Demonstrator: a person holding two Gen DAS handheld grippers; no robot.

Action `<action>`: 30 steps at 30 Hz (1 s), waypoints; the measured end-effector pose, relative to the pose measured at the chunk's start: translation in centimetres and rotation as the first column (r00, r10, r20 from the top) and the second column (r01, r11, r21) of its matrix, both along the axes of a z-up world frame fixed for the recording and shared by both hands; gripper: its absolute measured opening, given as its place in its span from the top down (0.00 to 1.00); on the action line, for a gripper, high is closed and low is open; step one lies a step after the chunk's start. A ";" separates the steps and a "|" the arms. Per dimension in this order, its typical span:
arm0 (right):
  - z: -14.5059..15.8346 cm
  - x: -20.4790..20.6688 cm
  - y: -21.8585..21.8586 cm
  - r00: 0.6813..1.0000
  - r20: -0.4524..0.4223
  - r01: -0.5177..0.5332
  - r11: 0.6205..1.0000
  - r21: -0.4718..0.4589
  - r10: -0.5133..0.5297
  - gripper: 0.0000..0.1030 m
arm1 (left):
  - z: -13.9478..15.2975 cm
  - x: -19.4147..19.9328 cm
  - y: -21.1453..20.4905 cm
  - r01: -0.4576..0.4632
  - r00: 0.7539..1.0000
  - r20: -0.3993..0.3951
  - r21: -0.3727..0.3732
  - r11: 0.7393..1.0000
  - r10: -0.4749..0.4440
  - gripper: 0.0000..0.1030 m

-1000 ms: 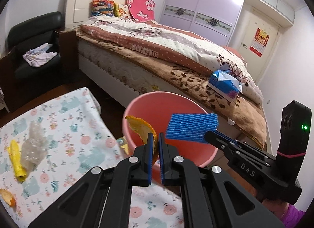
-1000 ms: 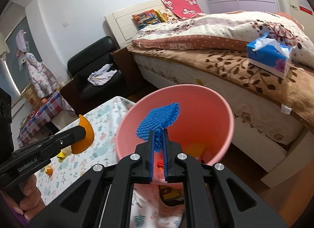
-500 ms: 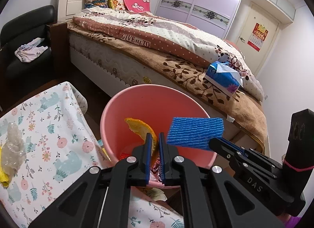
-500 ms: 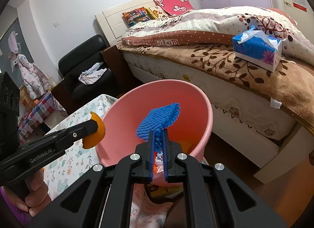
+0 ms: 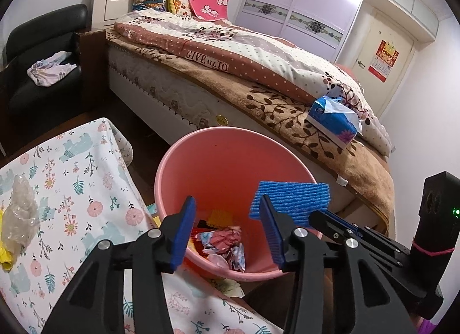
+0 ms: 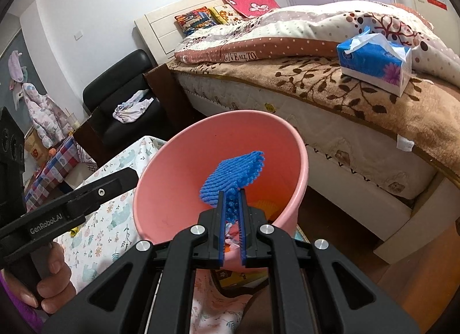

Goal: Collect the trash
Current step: 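Open the left gripper over the bucket while the right opens to drop the net, then move both open grippers back over the table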

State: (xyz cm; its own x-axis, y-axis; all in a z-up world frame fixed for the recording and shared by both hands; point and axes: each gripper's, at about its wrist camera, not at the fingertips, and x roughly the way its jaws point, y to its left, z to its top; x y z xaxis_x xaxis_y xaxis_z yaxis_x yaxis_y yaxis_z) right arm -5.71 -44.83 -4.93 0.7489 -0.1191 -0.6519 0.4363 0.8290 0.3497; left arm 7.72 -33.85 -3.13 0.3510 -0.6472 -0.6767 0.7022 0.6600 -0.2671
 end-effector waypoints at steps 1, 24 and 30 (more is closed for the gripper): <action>-0.1 0.1 0.0 1.000 -0.007 -0.004 1.000 0.010 0.004 0.92 | 0.0 -0.1 0.1 0.001 1.000 0.001 -0.001 1.000 -0.001 0.55; 1.5 0.6 3.4 0.996 0.015 -0.085 0.996 -0.007 0.085 0.63 | 1.3 -0.7 5.3 -0.084 0.996 0.004 -0.041 0.996 0.084 0.50; 1.6 1.5 5.5 0.991 0.002 -0.131 0.991 -0.017 0.131 0.63 | 1.2 -0.5 8.5 -0.147 0.989 0.002 -0.041 0.988 0.147 0.50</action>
